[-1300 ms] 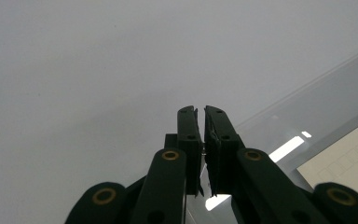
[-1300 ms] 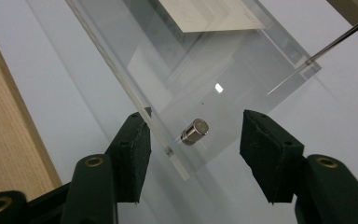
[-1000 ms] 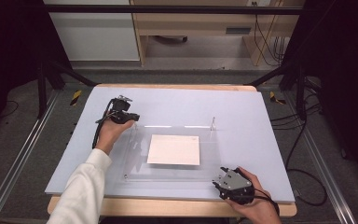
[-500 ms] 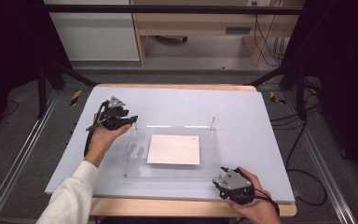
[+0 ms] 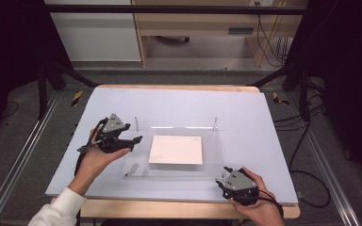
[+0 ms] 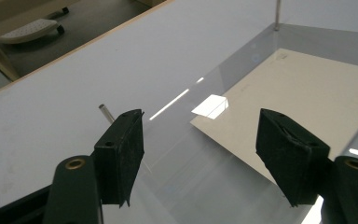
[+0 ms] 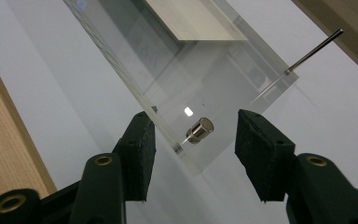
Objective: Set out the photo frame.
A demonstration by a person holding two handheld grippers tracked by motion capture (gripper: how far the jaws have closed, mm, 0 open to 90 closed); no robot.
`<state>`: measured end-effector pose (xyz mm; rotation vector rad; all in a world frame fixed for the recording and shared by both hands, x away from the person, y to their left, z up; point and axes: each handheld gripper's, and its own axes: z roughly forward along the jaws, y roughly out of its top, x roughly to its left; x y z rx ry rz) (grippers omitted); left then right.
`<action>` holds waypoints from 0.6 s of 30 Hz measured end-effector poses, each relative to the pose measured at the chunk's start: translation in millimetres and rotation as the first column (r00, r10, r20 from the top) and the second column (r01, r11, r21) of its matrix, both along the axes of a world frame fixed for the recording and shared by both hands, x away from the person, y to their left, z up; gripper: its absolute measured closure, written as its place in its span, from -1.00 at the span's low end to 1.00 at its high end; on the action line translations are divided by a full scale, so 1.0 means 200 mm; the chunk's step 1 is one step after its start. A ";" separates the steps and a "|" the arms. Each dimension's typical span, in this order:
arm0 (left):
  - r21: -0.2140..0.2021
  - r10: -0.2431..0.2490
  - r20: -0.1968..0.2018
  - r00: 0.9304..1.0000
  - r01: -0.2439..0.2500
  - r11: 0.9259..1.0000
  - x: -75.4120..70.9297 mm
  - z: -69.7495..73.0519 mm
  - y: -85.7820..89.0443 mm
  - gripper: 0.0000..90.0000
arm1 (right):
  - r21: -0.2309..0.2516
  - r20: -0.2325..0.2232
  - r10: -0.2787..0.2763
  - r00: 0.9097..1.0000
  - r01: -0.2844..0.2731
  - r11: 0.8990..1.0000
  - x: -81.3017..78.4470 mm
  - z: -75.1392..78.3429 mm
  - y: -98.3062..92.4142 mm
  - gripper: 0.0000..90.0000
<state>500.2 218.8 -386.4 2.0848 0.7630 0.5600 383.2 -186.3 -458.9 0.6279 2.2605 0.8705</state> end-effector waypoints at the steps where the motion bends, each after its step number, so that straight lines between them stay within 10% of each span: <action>1: 0.023 -0.010 0.016 1.000 0.009 1.000 -0.02 0.01 0.00 -0.33 | 0.001 0.000 -0.002 1.000 0.002 1.000 0.00 0.01 0.00 0.08; 18: 0.190 -0.216 0.053 0.975 0.203 0.961 -0.39 0.01 -0.12 -0.52 | 0.010 -0.008 -0.037 0.999 0.037 0.999 0.00 0.06 0.00 0.16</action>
